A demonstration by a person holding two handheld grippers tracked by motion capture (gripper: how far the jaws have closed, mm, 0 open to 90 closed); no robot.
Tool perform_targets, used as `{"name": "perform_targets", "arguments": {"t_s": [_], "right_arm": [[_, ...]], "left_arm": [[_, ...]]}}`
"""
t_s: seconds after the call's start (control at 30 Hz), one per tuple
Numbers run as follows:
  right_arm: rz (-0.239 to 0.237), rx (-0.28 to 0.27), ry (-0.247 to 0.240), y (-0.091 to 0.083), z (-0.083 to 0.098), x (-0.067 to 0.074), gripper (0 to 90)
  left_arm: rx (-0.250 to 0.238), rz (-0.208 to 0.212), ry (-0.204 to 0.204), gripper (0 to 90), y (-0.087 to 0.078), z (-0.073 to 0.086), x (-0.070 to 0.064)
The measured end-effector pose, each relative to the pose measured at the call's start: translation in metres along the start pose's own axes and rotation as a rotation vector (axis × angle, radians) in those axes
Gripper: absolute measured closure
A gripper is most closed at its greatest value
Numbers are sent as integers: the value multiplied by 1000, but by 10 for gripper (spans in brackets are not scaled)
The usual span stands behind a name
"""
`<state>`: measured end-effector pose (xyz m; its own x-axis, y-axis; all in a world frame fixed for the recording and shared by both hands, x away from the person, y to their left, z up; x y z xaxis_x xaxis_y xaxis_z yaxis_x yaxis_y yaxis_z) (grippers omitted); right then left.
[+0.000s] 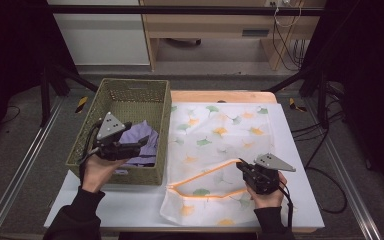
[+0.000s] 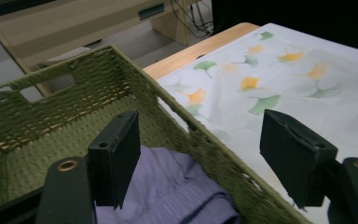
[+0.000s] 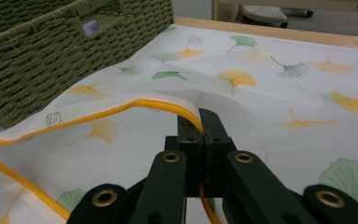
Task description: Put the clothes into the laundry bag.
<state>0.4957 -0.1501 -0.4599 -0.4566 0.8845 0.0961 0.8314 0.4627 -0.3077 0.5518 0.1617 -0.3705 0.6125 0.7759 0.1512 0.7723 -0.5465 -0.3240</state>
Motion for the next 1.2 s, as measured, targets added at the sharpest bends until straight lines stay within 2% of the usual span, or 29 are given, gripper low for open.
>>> {"name": "perform_targets", "arguments": {"t_s": [0.07,0.17,0.23,0.33,0.4,0.43,0.7,0.8,0.9,0.97,1.0,1.2], "right_arm": [[0,0,2,0,0,0,885],[0,4,-1,1,1,0,885],[-1,4,0,1,1,0,884],[0,6,-1,1,2,-1,884],[-2,6,1,1,1,-1,884],[-2,7,1,1,2,-1,885],[-4,9,3,2,2,-1,884],[-4,10,3,2,2,-1,884],[-4,9,2,2,2,-1,884],[-4,10,2,2,2,-1,884],[-3,11,2,2,3,-1,884],[-3,14,-3,3,3,-1,884]], "left_arm": [[25,-13,6,265,8,2,8],[54,-10,-12,265,19,6,17],[76,-23,-24,261,28,10,25],[97,-39,-23,256,38,14,33],[104,-48,-4,255,44,17,39],[112,-43,-17,253,47,19,40],[173,-26,-6,241,64,38,50],[203,-40,7,236,70,45,53],[231,-51,-6,229,74,55,57],[279,-65,27,222,77,64,59],[283,-65,54,214,79,67,60],[357,-58,32,192,86,92,58]]}}
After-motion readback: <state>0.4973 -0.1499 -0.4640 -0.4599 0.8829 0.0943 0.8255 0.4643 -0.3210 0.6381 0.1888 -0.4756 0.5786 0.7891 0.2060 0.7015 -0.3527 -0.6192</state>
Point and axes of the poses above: each handheld gripper's, and its own axes: y roughly forward along the jaws, z roughly out of its underside, x roughly to its left, the point moved 10 cm from there along y, roughly forward along the jaws, and after that the axes turned 8 degrees about -x, right-handed, at the moved point
